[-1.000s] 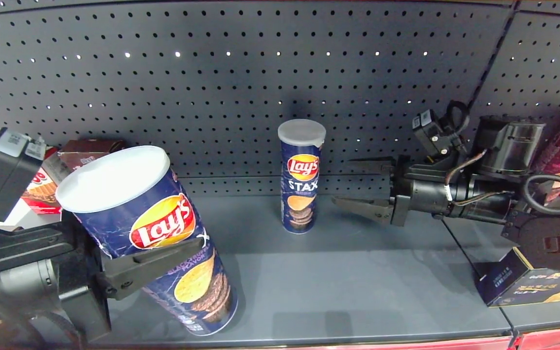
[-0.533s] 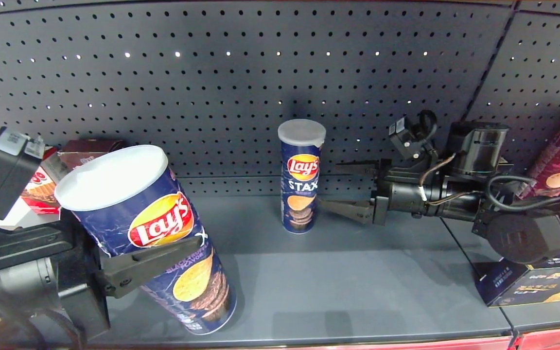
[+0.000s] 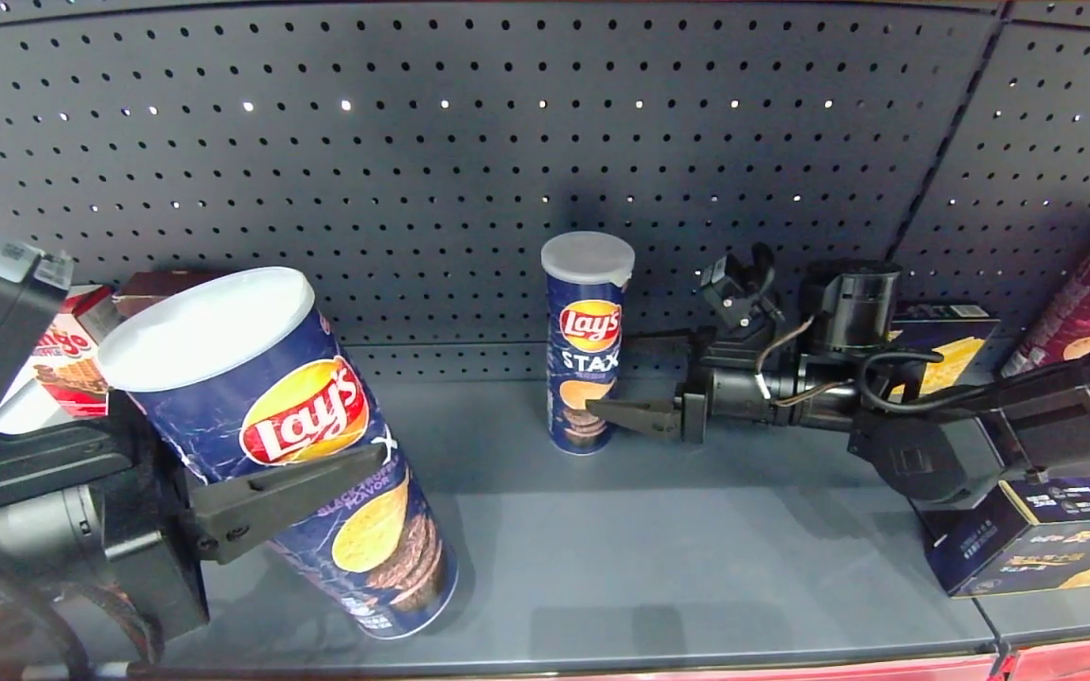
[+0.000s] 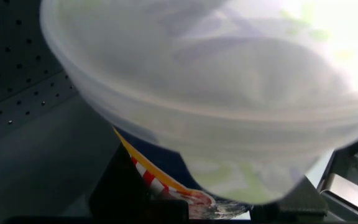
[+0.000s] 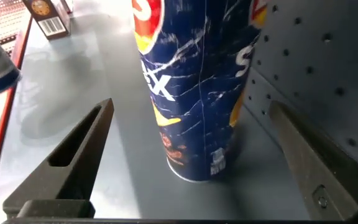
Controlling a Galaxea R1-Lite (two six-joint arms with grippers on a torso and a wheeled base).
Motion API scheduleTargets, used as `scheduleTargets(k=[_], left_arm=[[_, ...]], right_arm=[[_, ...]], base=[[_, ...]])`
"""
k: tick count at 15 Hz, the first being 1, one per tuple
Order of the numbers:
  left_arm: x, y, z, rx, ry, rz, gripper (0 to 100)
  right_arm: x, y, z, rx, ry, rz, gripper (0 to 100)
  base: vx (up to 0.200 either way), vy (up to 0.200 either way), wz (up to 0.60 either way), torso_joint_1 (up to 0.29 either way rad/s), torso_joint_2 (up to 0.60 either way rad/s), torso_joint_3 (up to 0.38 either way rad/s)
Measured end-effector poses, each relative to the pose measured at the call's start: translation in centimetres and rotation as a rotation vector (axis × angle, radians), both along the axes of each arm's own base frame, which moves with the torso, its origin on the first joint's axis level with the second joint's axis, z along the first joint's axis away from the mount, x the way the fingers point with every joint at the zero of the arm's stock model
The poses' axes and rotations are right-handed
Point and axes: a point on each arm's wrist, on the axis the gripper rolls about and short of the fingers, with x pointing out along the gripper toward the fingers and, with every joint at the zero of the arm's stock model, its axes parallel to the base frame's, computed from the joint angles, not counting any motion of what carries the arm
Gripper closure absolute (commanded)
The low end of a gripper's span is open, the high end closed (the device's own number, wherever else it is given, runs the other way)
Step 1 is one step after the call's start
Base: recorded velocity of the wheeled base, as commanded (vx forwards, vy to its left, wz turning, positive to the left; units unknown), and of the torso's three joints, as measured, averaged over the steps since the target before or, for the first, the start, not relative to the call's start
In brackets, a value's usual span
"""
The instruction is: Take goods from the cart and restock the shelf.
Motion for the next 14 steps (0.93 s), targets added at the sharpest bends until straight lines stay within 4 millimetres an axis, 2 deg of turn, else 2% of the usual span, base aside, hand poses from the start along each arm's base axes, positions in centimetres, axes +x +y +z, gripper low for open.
scheduleTargets(k=[6, 14], left_arm=[[0.0, 0.0, 0.0, 0.0, 0.001, 0.001, 100], [0.0, 0.0, -0.1, 0.001, 0.003, 0.0, 100]], right_arm=[[1.3, 1.7, -1.3, -0.002, 0.003, 0.023, 0], [2.8, 3.1, -2.9, -0.006, 0.01, 0.029, 0]], base=[[0.0, 0.0, 0.0, 0.0, 0.0, 0.0], [0.0, 0.0, 0.0, 0.0, 0.0, 0.0]])
